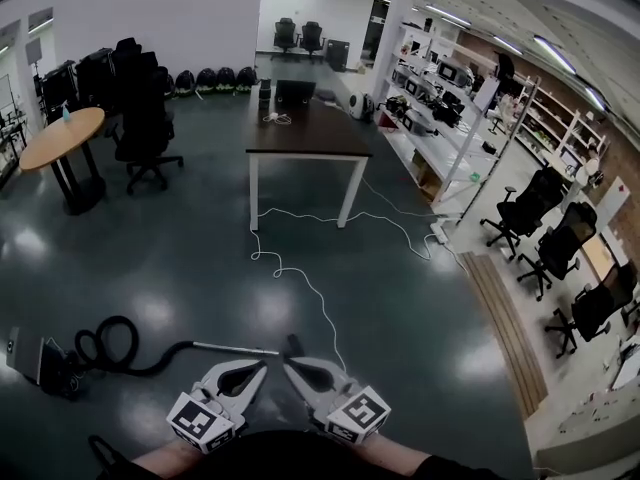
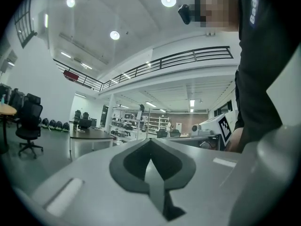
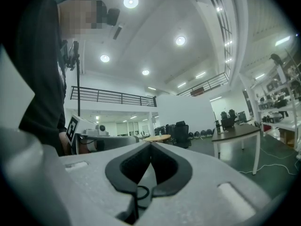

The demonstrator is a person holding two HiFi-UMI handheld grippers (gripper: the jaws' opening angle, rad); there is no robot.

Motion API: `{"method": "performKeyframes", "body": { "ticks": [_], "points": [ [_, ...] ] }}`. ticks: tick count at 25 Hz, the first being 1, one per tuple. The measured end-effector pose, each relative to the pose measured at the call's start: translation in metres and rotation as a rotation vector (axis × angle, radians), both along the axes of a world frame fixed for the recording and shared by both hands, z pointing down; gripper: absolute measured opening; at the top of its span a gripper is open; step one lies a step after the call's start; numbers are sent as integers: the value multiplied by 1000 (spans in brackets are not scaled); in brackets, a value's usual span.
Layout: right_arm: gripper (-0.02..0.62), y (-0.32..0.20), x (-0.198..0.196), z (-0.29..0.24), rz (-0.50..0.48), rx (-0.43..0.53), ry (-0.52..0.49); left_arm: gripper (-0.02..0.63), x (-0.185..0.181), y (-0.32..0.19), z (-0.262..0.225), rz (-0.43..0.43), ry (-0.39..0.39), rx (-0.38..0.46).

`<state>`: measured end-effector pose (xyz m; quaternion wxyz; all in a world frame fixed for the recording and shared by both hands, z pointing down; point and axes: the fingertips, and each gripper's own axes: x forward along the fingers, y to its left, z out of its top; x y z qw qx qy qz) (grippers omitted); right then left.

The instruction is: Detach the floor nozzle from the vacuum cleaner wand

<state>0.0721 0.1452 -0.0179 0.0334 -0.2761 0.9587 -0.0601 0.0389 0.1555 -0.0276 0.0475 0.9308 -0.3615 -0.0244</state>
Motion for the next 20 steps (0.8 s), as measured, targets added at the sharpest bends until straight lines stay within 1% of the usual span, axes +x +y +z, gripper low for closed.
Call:
{"method": "performKeyframes", "body": {
  "ticks": [4,7,10,15,20],
  "points": [
    [2,2,-9,2,10,-9,3,2,-4,3,0,3,22,-26],
    [2,6,-16,2,-5,4,20,2,-9,7,-1,-18,10,-36],
    [2,9,-16,2,-3,-2,22,2,-11,11,-1,-24,-5,-51],
    [2,12,-23,0,-10,-7,33,2,-16,18,0,4,-19,-1],
    [2,11,-20,3,7,-8,33,2,-15,19,5,6,-4,-13]
  ]
}}
